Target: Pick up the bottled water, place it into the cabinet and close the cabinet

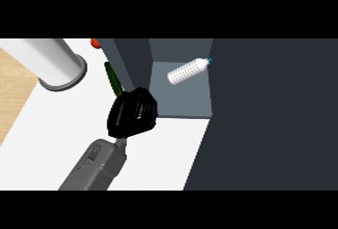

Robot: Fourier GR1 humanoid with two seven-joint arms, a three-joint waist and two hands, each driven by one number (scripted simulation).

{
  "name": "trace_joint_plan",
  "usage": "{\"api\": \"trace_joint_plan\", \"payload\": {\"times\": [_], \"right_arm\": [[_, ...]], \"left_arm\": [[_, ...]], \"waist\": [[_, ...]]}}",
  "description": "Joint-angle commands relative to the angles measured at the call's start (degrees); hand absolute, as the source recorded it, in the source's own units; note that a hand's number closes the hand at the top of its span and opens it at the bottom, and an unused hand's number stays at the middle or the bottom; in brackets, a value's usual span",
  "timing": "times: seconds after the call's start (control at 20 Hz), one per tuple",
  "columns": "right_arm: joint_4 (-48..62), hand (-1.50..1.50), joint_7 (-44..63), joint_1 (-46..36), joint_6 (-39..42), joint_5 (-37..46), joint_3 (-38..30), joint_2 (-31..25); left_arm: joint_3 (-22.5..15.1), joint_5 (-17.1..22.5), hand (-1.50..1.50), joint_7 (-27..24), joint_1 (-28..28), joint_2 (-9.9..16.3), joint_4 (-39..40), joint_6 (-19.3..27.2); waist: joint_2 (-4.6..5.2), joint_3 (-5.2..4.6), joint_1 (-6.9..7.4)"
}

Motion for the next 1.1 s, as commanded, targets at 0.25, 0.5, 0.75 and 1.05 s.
{"api": "trace_joint_plan", "payload": {"times": [0.25,0.5,0.75,1.05], "right_arm": [[-7.1,1.50,7.8,-5.8,7.6,-2.0,6.3,-1.9],[-6.5,1.50,11.4,-9.8,8.2,-0.6,10.0,2.4],[-2.2,1.50,16.9,-16.5,6.0,2.8,11.5,9.5],[1.8,1.50,27.0,-28.4,6.0,4.4,7.6,18.5]], "left_arm": [[-3.9,1.7,1.50,3.7,22.8,7.0,-26.2,-0.2],[-1.3,2.6,1.50,2.5,32.5,13.4,-34.9,-2.2],[0.2,4.1,1.50,1.0,42.0,16.5,-43.1,-4.0],[7.0,9.8,1.50,2.2,48.5,21.8,-49.1,-8.2]], "waist": [[0.29,-0.11,1.25],[0.50,-0.16,0.16],[0.45,-0.24,0.18],[0.67,-0.22,-0.18]]}}
